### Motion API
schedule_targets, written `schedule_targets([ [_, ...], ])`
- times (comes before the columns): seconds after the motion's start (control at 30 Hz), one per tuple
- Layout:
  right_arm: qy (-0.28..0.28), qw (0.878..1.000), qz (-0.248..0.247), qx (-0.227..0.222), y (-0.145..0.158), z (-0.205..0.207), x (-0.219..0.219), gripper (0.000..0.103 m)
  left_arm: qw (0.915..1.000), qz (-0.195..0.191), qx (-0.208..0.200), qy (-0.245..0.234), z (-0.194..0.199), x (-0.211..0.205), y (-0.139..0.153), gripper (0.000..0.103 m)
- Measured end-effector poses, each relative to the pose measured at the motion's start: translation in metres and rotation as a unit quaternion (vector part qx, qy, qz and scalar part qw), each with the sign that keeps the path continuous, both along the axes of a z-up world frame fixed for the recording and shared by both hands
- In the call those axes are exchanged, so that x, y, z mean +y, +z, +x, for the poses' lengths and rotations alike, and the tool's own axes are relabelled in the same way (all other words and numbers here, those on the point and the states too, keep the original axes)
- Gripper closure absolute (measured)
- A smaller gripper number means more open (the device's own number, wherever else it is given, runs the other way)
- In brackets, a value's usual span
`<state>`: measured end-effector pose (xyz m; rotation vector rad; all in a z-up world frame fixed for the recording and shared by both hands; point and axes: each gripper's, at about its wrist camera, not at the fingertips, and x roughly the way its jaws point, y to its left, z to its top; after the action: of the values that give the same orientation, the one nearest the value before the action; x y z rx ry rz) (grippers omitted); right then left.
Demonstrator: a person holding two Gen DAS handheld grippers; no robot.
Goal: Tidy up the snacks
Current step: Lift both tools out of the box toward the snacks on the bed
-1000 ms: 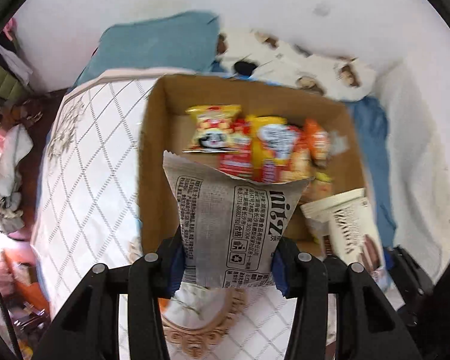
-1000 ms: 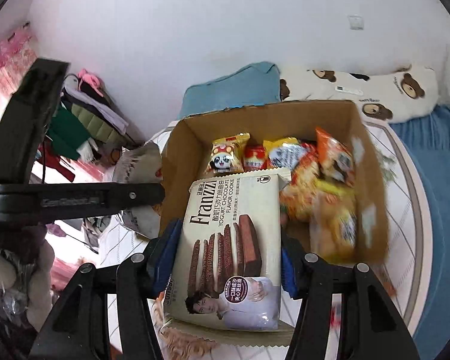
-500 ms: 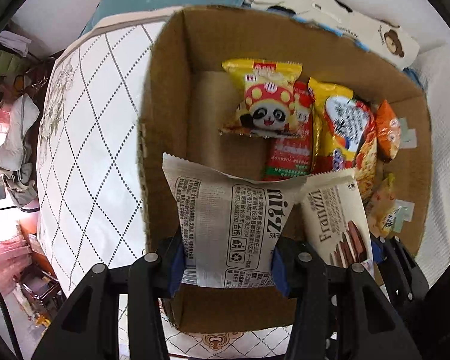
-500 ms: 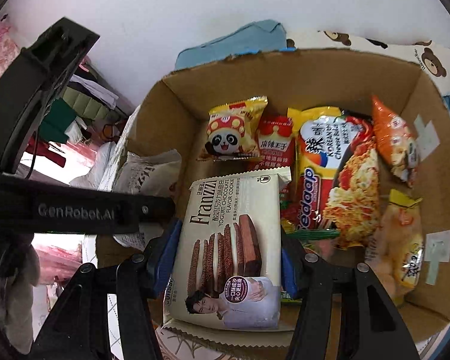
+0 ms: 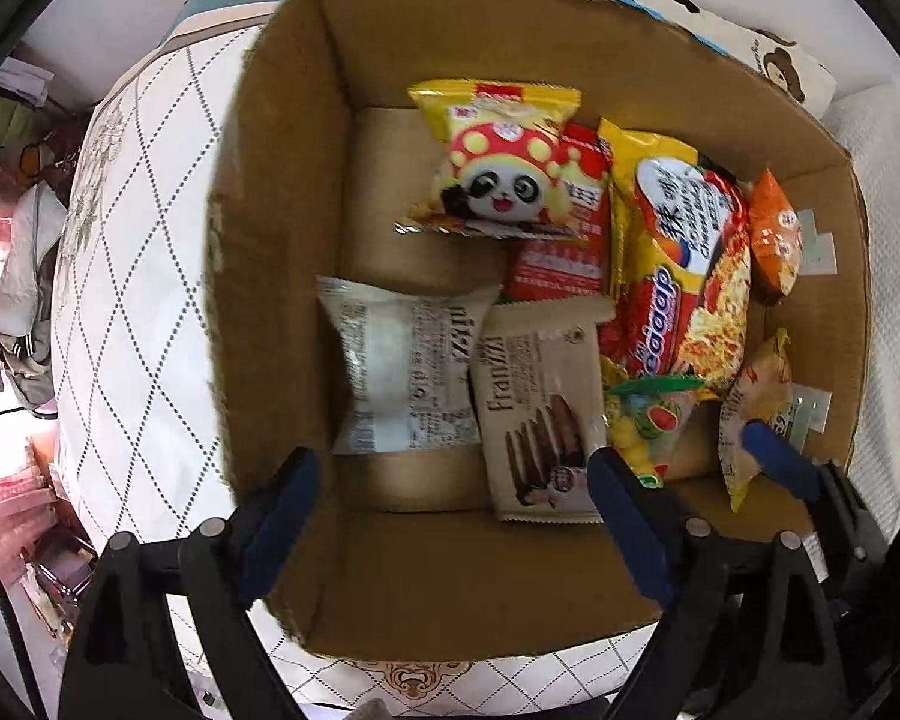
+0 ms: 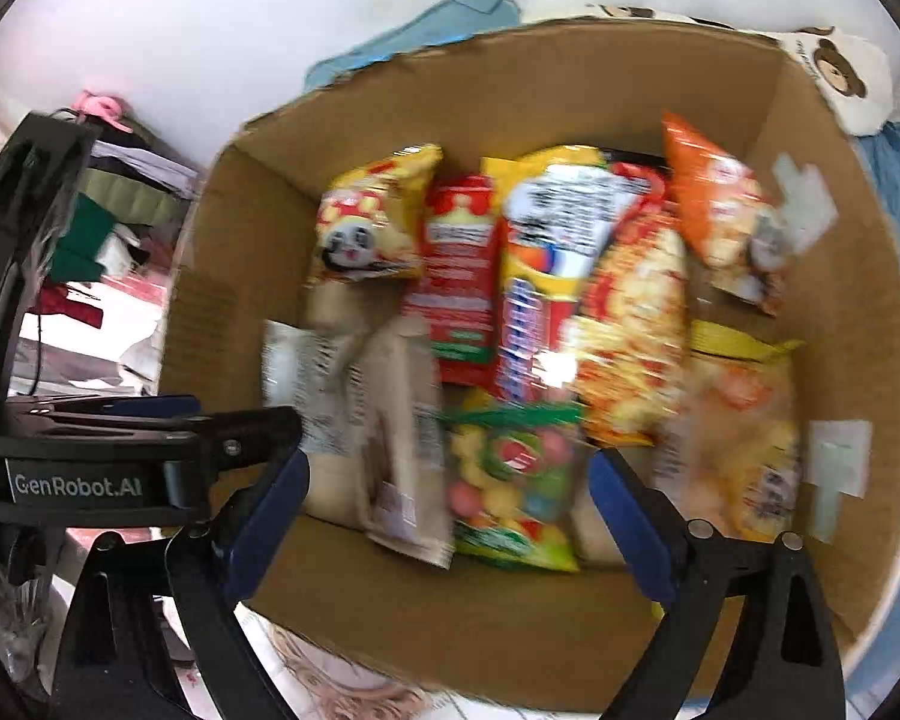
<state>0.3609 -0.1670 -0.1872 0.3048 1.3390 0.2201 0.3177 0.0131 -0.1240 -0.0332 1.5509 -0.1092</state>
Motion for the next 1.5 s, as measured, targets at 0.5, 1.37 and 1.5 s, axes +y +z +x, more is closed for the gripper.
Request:
schedule_targets([
  [0.5,-0.004,0.994,-0.109,0.011,0.015,-0.024,-0.048,0.006,0.9978,0.002,-0.066,0.002,-0.048,-0.017,0.008,0.012],
  [1.37,-0.039,0.986,-0.117,-0.109,0.095,-0.125,-0.064,0.006,0.9729,0.017,-0.23,-0.009,-0.141,-0.028,0.086,0.012],
  [1.5,-0.052,0.984,-0.108,-0.129,0.108,-0.145,-0.068,0.006,0.9654,0.018,-0.26,-0.004,-0.159,-0.029,0.098,0.012],
])
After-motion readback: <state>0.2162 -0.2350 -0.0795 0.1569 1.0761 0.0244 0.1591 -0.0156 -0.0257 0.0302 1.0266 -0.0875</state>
